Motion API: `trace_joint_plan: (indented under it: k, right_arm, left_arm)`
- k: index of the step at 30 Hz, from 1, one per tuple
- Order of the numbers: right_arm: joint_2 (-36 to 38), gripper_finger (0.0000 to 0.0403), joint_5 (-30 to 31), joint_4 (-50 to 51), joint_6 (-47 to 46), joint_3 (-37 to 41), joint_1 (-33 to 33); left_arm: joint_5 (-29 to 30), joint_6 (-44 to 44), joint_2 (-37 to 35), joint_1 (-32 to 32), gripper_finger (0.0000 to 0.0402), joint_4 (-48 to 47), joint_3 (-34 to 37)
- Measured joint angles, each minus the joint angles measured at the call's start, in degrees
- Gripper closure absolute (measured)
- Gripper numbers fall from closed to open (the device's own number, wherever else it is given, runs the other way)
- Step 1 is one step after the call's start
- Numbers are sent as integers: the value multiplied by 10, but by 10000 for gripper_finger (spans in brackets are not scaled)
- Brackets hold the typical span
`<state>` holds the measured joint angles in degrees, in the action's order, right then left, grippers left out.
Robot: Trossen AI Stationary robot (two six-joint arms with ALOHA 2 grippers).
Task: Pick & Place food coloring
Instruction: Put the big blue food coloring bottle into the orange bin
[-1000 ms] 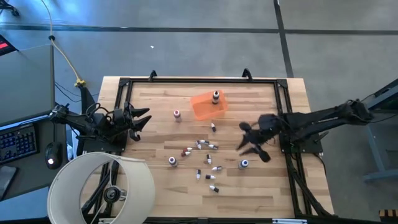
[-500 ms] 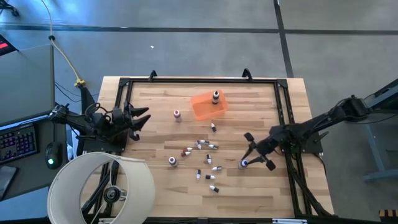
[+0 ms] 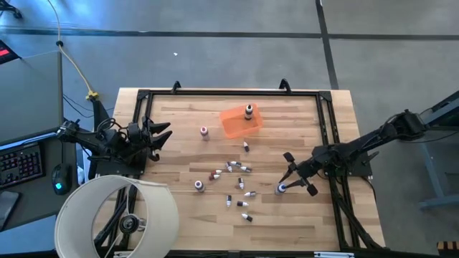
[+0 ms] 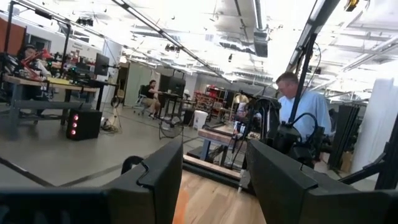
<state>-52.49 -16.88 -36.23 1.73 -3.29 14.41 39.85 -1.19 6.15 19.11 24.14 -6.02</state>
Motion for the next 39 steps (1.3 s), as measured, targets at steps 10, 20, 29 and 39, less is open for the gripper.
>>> trace_joint_plan:
  k: [10,20,29,39]
  right_arm:
    - [-52,289,-1,-3,2,0,0]
    - [-110,331,10,-75,13,-1,0]
    - [-122,365,69,-146,38,1,0]
    - [-134,362,453,-273,163,-111,-62]
  left_arm:
    - [-16,19,0,0,227,-3,0]
    - [-18,19,0,0,227,-3,0]
    - [-18,19,0,0,227,-3,0]
    - [-17,19,0,0,227,-2,0]
